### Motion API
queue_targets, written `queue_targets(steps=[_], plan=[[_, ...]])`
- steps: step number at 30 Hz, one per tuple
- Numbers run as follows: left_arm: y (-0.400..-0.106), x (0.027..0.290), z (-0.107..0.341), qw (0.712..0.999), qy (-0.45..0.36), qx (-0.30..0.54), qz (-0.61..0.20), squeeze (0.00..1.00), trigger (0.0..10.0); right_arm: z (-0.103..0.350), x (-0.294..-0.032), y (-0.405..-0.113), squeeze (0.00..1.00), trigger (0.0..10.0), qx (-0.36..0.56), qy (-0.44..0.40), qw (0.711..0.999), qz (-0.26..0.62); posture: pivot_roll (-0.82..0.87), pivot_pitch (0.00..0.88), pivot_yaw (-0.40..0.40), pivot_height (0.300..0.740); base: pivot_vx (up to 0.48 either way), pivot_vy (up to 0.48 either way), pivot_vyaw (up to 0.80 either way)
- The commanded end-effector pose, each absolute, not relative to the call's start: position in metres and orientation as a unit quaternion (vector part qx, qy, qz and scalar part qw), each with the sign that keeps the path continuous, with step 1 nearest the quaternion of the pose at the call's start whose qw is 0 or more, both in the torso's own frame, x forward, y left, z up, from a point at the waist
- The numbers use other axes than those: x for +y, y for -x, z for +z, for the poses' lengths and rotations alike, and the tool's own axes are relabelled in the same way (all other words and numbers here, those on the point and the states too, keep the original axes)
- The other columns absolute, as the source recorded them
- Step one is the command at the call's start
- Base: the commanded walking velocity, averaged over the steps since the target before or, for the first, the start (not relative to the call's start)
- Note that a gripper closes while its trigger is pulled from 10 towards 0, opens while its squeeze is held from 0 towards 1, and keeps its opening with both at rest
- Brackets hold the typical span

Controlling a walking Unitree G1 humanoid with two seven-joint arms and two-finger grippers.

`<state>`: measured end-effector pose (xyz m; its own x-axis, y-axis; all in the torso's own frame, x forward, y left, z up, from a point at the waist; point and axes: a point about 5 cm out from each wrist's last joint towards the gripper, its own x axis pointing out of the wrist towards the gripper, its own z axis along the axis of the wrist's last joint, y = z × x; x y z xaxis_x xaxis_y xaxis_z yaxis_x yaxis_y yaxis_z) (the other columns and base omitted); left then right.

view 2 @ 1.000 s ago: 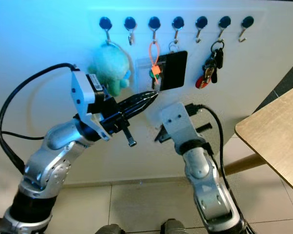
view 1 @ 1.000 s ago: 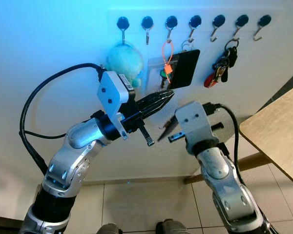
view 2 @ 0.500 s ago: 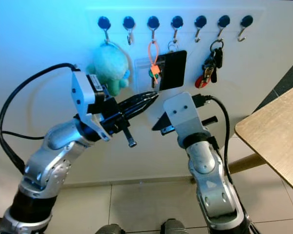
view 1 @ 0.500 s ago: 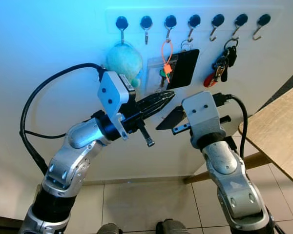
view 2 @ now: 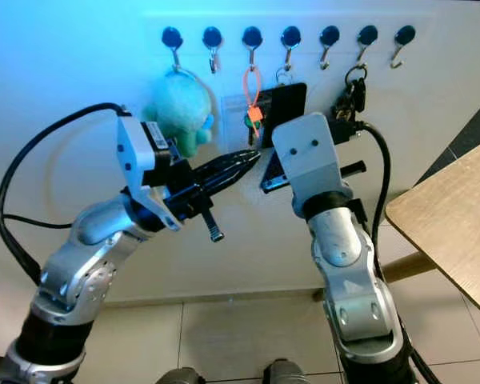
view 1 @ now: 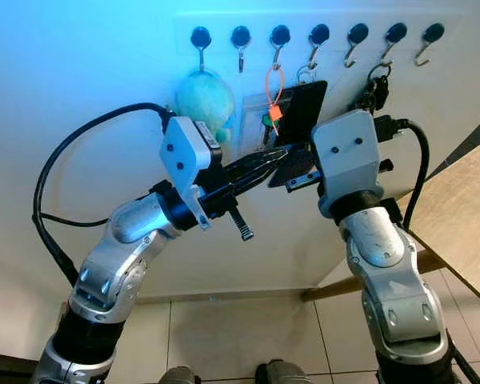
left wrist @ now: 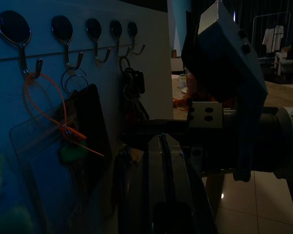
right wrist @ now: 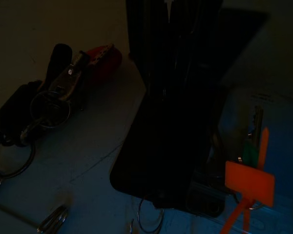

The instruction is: Hang keys on a hook

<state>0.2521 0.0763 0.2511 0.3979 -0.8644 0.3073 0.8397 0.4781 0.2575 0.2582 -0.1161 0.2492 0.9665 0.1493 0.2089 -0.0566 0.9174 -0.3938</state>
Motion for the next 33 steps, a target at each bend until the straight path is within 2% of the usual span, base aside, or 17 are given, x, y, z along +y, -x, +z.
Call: queue_targets(steps=[1, 6, 11, 28, 33], plan=[[-0.248, 0.073, 0.253, 0.827, -0.029, -0.205, -0.522, 0.00, 10.0, 0.252, -0.118, -0.256, 0.00, 10.0, -0.120, 0.190, 0.973, 0.048, 0.04, 0.110, -0.004, 0.740, 0.000, 0.000, 0.00], [-0.249, 0.072, 0.256, 0.827, -0.026, -0.216, -0.519, 0.00, 10.0, 0.288, -0.116, -0.250, 0.00, 10.0, -0.190, 0.171, 0.966, 0.041, 0.03, 0.104, -0.002, 0.740, 0.000, 0.000, 0.00], [-0.253, 0.073, 0.258, 0.833, -0.025, -0.225, -0.505, 0.00, 10.0, 0.302, -0.116, -0.250, 0.00, 10.0, -0.227, 0.156, 0.961, 0.035, 0.03, 0.103, -0.005, 0.740, 0.000, 0.000, 0.00], [-0.251, 0.074, 0.256, 0.833, -0.026, -0.219, -0.508, 0.00, 10.0, 0.287, -0.118, -0.246, 0.00, 10.0, -0.218, 0.144, 0.965, 0.034, 0.04, 0.108, -0.009, 0.740, 0.000, 0.000, 0.00], [-0.253, 0.074, 0.255, 0.835, -0.023, -0.220, -0.504, 0.00, 10.0, 0.269, -0.135, -0.242, 0.00, 10.0, -0.227, 0.136, 0.964, -0.008, 0.03, 0.107, -0.003, 0.740, 0.000, 0.000, 0.00]])
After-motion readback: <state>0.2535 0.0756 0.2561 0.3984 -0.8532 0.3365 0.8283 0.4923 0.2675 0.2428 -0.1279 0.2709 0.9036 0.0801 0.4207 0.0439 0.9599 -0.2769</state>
